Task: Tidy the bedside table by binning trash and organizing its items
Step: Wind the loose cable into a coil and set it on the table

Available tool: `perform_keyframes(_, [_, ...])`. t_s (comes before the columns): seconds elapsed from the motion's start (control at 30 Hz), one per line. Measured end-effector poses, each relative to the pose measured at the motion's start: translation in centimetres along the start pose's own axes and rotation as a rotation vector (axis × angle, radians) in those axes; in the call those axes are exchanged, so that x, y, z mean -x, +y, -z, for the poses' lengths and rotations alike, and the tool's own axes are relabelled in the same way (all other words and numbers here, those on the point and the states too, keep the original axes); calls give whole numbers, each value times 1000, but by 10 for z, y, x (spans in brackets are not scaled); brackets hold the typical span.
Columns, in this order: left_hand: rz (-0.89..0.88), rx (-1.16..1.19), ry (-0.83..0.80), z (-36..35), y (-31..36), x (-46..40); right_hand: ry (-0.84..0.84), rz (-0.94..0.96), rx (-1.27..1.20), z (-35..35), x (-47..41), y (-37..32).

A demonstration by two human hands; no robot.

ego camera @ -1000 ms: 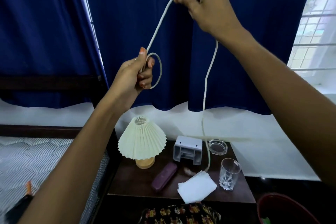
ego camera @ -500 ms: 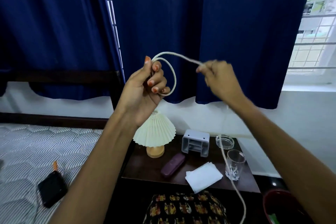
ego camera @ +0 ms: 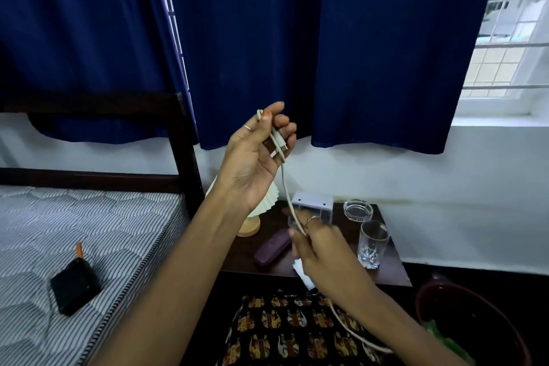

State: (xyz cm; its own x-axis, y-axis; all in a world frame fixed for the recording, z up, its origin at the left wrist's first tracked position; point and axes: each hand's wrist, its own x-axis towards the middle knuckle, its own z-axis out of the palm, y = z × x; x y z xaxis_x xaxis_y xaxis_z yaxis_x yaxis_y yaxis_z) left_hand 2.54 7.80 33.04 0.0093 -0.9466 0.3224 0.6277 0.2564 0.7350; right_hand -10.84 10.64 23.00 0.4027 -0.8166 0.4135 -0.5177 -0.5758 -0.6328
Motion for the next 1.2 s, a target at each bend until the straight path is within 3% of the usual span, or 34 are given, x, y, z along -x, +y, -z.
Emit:
perform_keyframes(0.2, [-40,-481,99,16,-25,0,47,4,47,17,11,-3])
perform_keyframes(0.3, [9,-643,23,24,-33,5,135,16,119,36,1,-6])
perform_keyframes(0.47, [102,-781,-128,30,-43,17,221,2,37,60,-18,-8])
perform_keyframes(0.6, [183,-720,-249,29,-53,28,214,-18,-57,71,-29,1])
perform_keyframes(0.73, [318,-495,-228,25,-61,36,154,22,-97,77,-34,11])
perform_keyframes(0.93, [334,-535,-294,22,-65,37,152,51,-160,72,-31,27])
perform_keyframes(1.2, [364,-189,-218,19,-64,33,271,-181,-517,42,-20,51])
